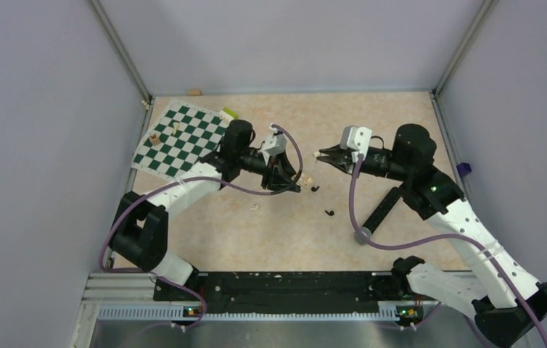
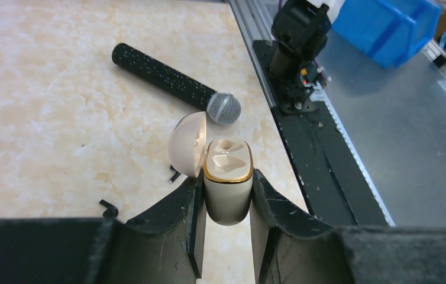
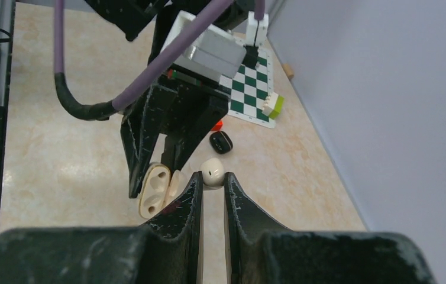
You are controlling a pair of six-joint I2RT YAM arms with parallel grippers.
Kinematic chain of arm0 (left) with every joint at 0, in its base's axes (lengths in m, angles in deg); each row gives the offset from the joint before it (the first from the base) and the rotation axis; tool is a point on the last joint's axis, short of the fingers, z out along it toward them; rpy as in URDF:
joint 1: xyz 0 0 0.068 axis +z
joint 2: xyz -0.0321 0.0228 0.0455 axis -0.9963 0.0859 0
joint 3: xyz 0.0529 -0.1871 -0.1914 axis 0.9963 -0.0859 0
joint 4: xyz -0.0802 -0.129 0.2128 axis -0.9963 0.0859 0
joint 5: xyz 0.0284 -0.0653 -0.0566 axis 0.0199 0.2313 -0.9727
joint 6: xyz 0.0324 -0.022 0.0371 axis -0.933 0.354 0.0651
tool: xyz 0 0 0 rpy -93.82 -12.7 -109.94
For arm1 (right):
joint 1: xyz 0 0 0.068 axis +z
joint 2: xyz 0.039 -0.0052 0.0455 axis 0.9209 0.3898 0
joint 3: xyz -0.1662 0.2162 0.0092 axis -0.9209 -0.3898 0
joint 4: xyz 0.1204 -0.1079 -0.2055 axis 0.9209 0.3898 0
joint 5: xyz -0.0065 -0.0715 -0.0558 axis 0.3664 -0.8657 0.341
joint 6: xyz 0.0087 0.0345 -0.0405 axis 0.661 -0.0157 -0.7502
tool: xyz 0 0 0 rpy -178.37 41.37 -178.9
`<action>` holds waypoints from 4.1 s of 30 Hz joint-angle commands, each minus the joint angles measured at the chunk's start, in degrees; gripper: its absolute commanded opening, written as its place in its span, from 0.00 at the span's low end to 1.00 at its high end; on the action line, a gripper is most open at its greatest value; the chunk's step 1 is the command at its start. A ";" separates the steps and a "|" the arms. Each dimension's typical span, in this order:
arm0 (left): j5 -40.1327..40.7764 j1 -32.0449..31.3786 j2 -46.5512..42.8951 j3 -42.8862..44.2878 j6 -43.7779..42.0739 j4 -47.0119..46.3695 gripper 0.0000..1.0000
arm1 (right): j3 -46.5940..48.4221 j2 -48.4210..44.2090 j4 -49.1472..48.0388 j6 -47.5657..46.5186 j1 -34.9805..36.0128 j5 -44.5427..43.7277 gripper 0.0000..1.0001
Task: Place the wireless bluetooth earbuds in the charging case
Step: Place the earbud in the charging case.
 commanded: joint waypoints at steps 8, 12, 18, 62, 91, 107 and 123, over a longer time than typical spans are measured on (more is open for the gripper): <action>0.82 -0.57 3.62 -13.09 50.08 -66.15 0.00 | -9.70 -1.76 -10.83 2.53 3.76 -0.86 0.00; 0.50 -1.15 4.33 -14.23 51.10 -70.18 0.00 | -11.48 -2.67 -11.79 2.63 3.92 -0.51 0.00; 0.31 -1.32 4.08 -15.67 49.86 -70.61 0.00 | -12.71 -3.81 -11.82 1.00 4.18 -1.08 0.00; 0.99 -0.66 3.81 -15.19 52.65 -71.83 0.00 | -15.75 -4.78 -9.20 -4.79 4.17 2.06 0.00; 7.84 0.51 4.17 -17.39 57.35 -79.45 0.00 | -17.90 -2.47 -20.07 7.46 4.14 -7.08 0.00; 8.68 0.27 3.90 -17.96 58.75 -81.64 0.00 | -19.32 0.55 -21.93 6.08 5.92 -8.78 0.00; 10.06 1.15 0.58 -19.72 57.92 -81.62 0.00 | -16.75 -2.58 -18.00 6.52 4.55 -3.35 0.00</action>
